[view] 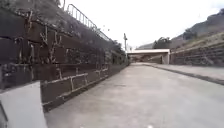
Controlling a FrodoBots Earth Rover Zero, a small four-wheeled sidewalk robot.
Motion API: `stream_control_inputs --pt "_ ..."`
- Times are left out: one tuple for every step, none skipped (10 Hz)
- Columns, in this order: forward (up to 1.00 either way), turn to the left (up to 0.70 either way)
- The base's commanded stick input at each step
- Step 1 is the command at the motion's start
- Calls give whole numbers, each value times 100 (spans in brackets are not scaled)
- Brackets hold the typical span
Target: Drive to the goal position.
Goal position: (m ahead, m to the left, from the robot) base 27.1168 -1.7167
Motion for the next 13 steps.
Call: stream_control_inputs --pt "0 -45" --pt "0 -45" --pt "0 0" --pt "0 0" --pt "0 0" --pt "0 0" --pt "0 0" --pt "0 0" --pt "0 0" --pt "0 0" --pt "3 0" --pt "27 0" --pt "51 0"
